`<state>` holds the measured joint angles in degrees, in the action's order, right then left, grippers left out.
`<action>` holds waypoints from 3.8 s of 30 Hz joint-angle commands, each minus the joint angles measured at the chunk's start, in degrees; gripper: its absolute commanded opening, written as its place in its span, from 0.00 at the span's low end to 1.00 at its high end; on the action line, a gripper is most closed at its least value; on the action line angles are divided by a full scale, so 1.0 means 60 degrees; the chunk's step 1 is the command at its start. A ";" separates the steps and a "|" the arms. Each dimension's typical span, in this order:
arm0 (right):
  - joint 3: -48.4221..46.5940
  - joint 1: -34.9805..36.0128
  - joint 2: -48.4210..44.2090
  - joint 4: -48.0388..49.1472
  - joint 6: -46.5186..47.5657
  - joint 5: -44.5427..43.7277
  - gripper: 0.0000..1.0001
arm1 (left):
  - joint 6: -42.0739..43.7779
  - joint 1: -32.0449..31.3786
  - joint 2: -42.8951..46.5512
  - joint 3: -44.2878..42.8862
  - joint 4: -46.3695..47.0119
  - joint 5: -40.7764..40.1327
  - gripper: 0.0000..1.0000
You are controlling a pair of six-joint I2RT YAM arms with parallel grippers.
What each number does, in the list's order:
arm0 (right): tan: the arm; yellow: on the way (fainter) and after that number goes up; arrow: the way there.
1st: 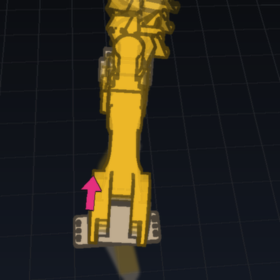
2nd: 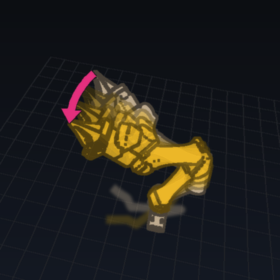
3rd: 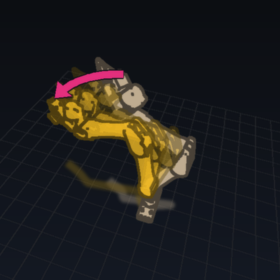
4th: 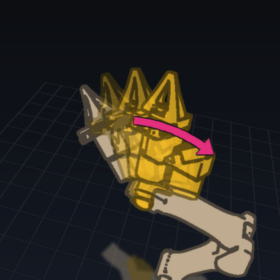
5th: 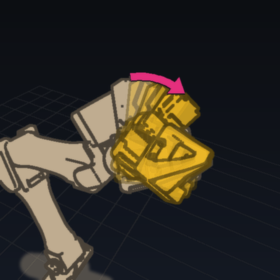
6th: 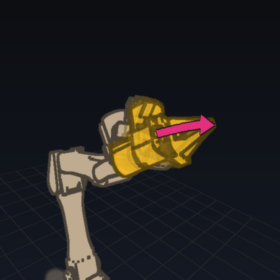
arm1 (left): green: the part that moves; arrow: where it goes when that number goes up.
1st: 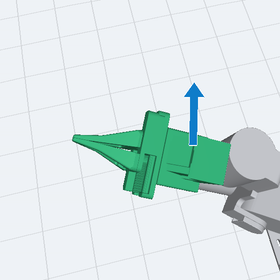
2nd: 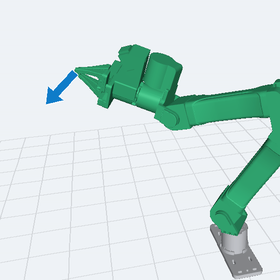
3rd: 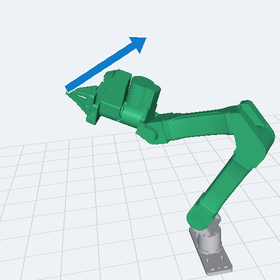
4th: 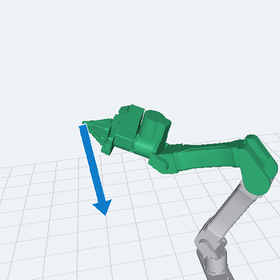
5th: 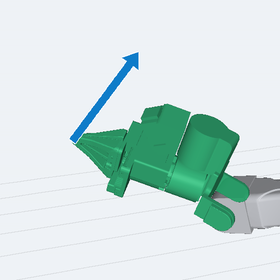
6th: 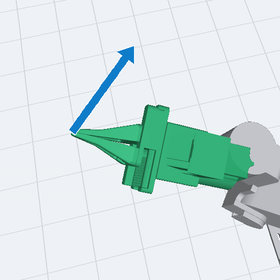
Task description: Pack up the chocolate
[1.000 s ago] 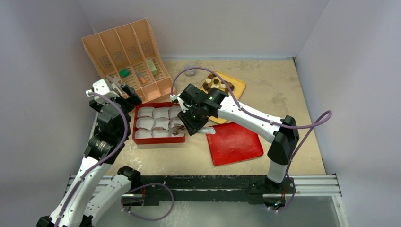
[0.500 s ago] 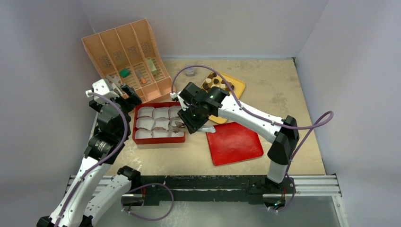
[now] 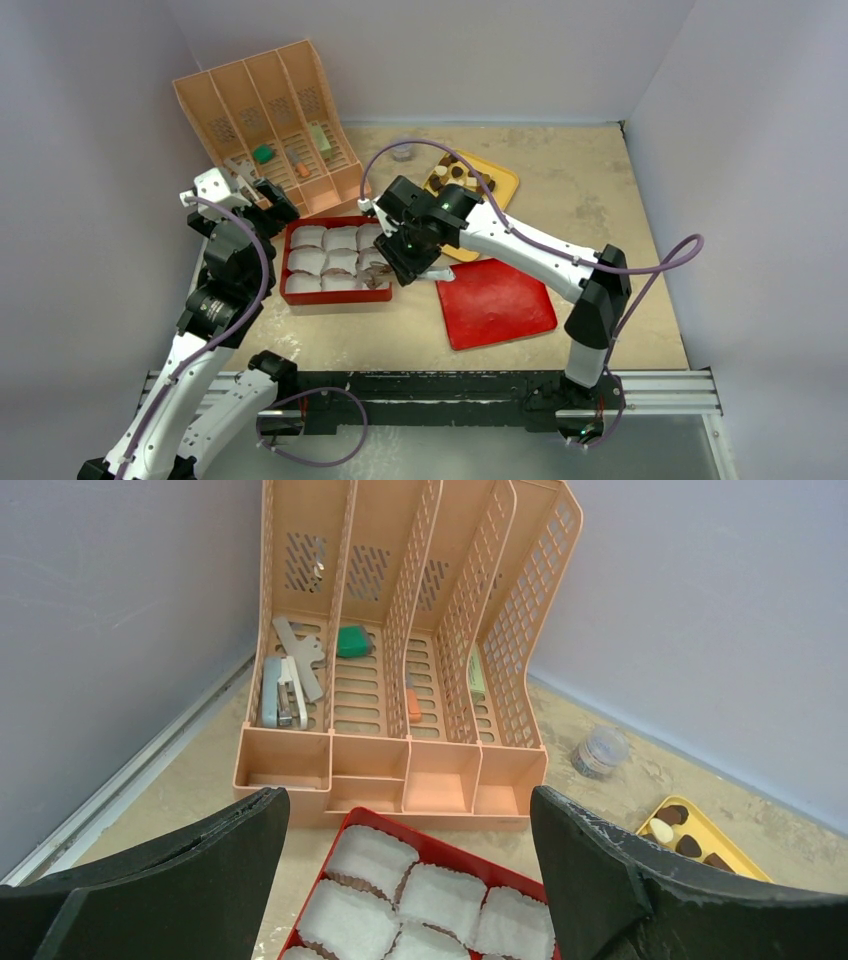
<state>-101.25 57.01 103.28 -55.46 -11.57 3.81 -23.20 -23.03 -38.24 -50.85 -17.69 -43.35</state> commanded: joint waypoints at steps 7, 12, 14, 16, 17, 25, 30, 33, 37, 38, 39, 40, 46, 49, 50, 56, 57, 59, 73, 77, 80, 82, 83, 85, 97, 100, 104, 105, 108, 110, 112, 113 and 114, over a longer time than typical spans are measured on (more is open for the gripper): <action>-0.0572 0.0092 0.0094 -0.0225 -0.0106 -0.0218 0.45 | -0.0055 -0.0024 0.0082 -0.0005 0.0284 -0.0128 0.90; -0.0760 0.0092 -0.0130 -0.0072 -0.0159 -0.0439 0.43 | -0.0059 -0.0029 0.0075 0.0008 0.0276 -0.0143 0.90; -0.0848 0.0092 -0.0260 0.0001 -0.0216 -0.0607 0.42 | -0.0055 -0.0020 0.0074 0.0001 0.0276 -0.0143 0.90; -0.0898 0.0092 -0.0391 -0.0035 -0.0243 -0.0712 0.41 | -0.0059 -0.0020 0.0075 -0.0003 0.0274 -0.0148 0.90; -0.0925 0.0092 -0.0472 -0.0070 -0.0335 -0.0698 0.41 | -0.0059 -0.0023 0.0076 0.0000 0.0269 -0.0132 0.90; -0.1450 -0.0057 -0.0589 -0.0204 -0.0206 -0.2792 0.40 | -0.0059 -0.0029 0.0049 -0.0007 0.0290 0.0008 0.90; -0.1564 -0.0800 -0.0406 -0.0305 0.0209 -0.3713 0.40 | -0.0073 -0.0029 0.0060 0.0011 0.0323 0.0200 0.90; -0.1159 -0.1658 -0.0533 0.0088 0.0398 -0.3673 0.40 | -0.0088 -0.0029 0.0060 0.0010 0.0346 0.0303 0.90; -0.0376 -0.2912 -0.0684 0.0646 0.0588 -0.3968 0.40 | -0.0088 -0.0030 0.0060 0.0018 0.0356 0.0428 0.90; -0.0146 -0.3218 -0.0723 0.0810 0.0670 -0.4028 0.40 | -0.0088 -0.0029 0.0054 0.0022 0.0369 0.0484 0.90; 0.0068 -0.3577 -0.0744 0.0986 0.0746 -0.4020 0.40 | -0.0088 -0.0029 0.0046 0.0023 0.0371 0.0529 0.90; 0.0260 -0.3919 -0.0747 0.1151 0.0803 -0.3974 0.40 | -0.0088 -0.0029 0.0032 0.0023 0.0378 0.0595 0.90; 0.0411 -0.4995 -0.0433 0.1862 0.0923 -0.3990 0.41 | -0.0088 -0.0030 -0.0029 0.0008 0.0404 0.0873 0.89; 0.0123 -0.5341 -0.0047 0.2137 0.0918 -0.3630 0.41 | -0.0088 -0.0029 -0.0023 0.0024 0.0416 0.0928 0.89; -0.0014 -0.5417 0.0053 0.2154 0.0925 -0.3586 0.41 | -0.0088 -0.0029 -0.0040 0.0023 0.0415 0.0931 0.89; -0.0617 -0.5810 0.0719 0.2359 0.0980 -0.2978 0.41 | -0.0088 -0.0029 -0.0042 0.0023 0.0415 0.0993 0.89; -0.0648 -0.5836 0.0786 0.2394 0.1027 -0.2910 0.41 | -0.0075 -0.0029 -0.0034 0.0023 0.0407 0.0994 0.89; -0.0719 -0.5864 0.0918 0.2406 0.1040 -0.2831 0.42 | -0.0074 -0.0029 -0.0021 0.0030 0.0408 0.0966 0.89; -0.0439 -0.5957 0.1212 0.2521 0.1123 -0.2562 0.44 | -0.0074 -0.0024 -0.0043 0.0023 0.0415 0.0999 0.89; -0.0396 -0.5957 0.1223 0.2496 0.1119 -0.2555 0.44 | -0.0074 -0.0029 -0.0043 0.0023 0.0415 0.0990 0.89; -0.0417 -0.5957 0.1272 0.2413 0.1123 -0.2658 0.44 | -0.0077 -0.0026 -0.0019 0.0030 0.0415 0.0990 0.89; -0.0445 -0.5957 0.1316 0.2351 0.1123 -0.2742 0.44 | -0.0074 -0.0028 -0.0019 0.0023 0.0415 0.0994 0.89; -0.0454 -0.5957 0.1334 0.2332 0.1099 -0.2756 0.44 | -0.0074 -0.0027 -0.0020 0.0030 0.0415 0.0994 0.89; -0.0454 -0.5957 0.1379 0.2295 0.1094 -0.2812 0.44 | -0.0081 -0.0029 -0.0028 0.0023 0.0417 0.1006 0.89; -0.0486 -0.5957 0.1446 0.2205 0.1076 -0.2811 0.37 | -0.0074 -0.0029 0.0001 0.0037 0.0422 0.1005 0.89; -0.0458 -0.5944 0.1388 0.2198 0.1065 -0.2804 0.33 | -0.0074 -0.0029 0.0001 0.0037 0.0425 0.0986 0.89; -0.0341 -0.5956 0.1270 0.2184 0.1024 -0.2804 0.32 | -0.0074 -0.0029 -0.0006 0.0037 0.0439 0.0986 0.89; -0.0310 -0.5957 0.1221 0.2172 0.0999 -0.2804 0.32 | -0.0074 -0.0029 -0.0012 0.0030 0.0431 0.0985 0.89; -0.0163 -0.5957 0.1054 0.2320 0.0976 -0.3088 0.30 | -0.0074 -0.0029 -0.0040 0.0021 0.0440 0.0993 0.89; -0.0120 -0.5956 0.0979 0.2279 0.0980 -0.3133 0.30 | -0.0074 -0.0029 -0.0054 0.0024 0.0443 0.0987 0.89; -0.0055 -0.5935 0.0865 0.2268 0.0977 -0.3106 0.29 | -0.0063 -0.0029 -0.0057 0.0023 0.0444 0.0993 0.89; 0.0003 -0.5929 0.0798 0.2291 0.0977 -0.3052 0.29 | -0.0061 -0.0022 -0.0061 0.0023 0.0444 0.0986 0.89; 0.0034 -0.5941 0.0711 0.2306 0.0984 -0.3005 0.29 | -0.0059 -0.0029 -0.0071 0.0023 0.0444 0.0973 0.89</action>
<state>-101.49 21.45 112.31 -42.57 -5.74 -12.93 -23.40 -23.03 -38.63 -50.72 -17.63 -37.69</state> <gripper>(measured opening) 0.383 0.890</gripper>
